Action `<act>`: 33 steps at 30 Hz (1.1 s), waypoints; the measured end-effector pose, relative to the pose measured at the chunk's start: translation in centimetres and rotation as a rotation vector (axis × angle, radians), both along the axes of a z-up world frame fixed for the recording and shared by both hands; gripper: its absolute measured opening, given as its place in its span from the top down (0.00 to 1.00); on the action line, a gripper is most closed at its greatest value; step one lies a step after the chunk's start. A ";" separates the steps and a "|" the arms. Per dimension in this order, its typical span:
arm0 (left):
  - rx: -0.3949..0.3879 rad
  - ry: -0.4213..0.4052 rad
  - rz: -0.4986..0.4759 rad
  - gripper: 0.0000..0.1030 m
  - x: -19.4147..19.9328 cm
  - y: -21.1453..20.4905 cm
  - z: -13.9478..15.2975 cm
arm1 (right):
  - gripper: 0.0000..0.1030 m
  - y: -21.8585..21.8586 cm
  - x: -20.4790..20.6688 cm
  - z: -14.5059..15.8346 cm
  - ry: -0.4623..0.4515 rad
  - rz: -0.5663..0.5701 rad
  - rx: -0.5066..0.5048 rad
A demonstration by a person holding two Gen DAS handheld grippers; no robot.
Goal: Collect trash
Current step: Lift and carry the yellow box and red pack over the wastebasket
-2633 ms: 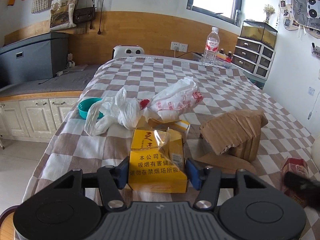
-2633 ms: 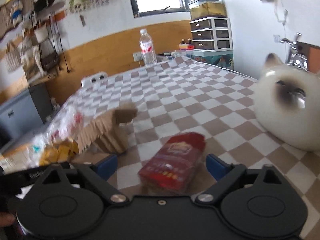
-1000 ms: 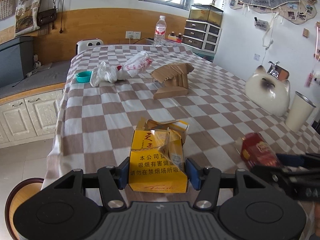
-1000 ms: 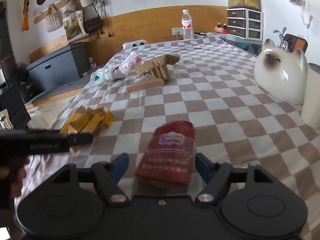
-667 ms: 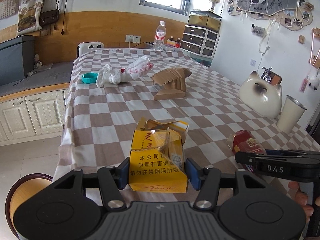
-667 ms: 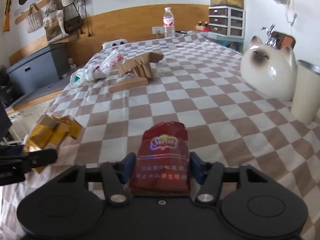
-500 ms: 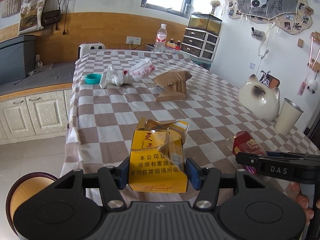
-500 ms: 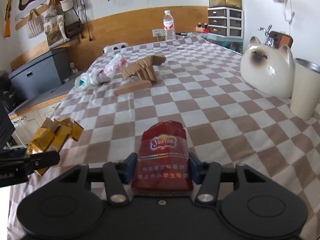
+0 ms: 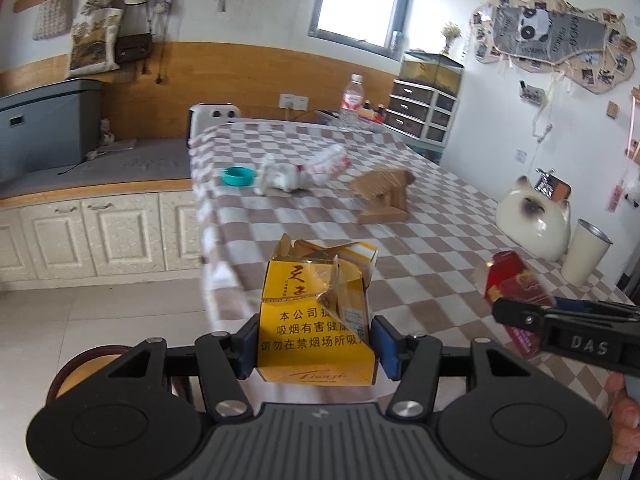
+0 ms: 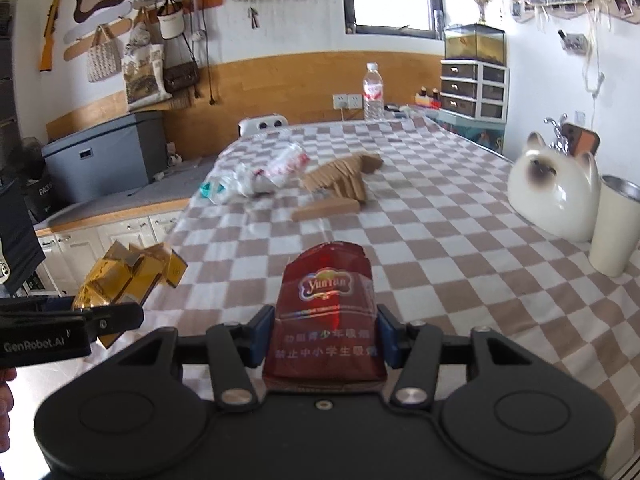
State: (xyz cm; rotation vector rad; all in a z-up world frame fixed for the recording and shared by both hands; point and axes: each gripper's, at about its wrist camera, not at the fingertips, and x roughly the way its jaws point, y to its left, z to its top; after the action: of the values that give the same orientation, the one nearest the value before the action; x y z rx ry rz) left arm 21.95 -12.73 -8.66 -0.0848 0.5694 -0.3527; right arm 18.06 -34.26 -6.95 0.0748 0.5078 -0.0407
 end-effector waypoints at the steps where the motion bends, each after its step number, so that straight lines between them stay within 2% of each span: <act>1: -0.003 -0.003 0.008 0.44 -0.2 0.6 0.1 | 0.48 0.3 -0.1 0.2 -0.006 0.004 0.000; 13: -0.013 -0.036 0.138 0.44 -1.9 9.3 1.2 | 0.48 8.4 0.6 1.7 -0.049 0.123 -0.011; 21: -0.024 -0.026 0.218 0.44 -2.0 14.9 0.8 | 0.48 14.4 2.6 1.8 -0.037 0.225 -0.031; 27: -0.043 0.015 0.278 0.44 -0.9 18.7 -0.3 | 0.48 18.6 5.2 1.4 0.009 0.323 -0.057; 33: -0.060 0.094 0.330 0.44 1.2 22.0 -2.7 | 0.48 22.6 8.7 0.2 0.084 0.402 -0.090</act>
State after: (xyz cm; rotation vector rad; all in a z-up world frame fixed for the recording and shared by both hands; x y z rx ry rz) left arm 23.15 9.30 -11.35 -0.2510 0.6263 -0.0443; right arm 26.79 -11.66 -6.73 -0.1184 0.5960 0.3276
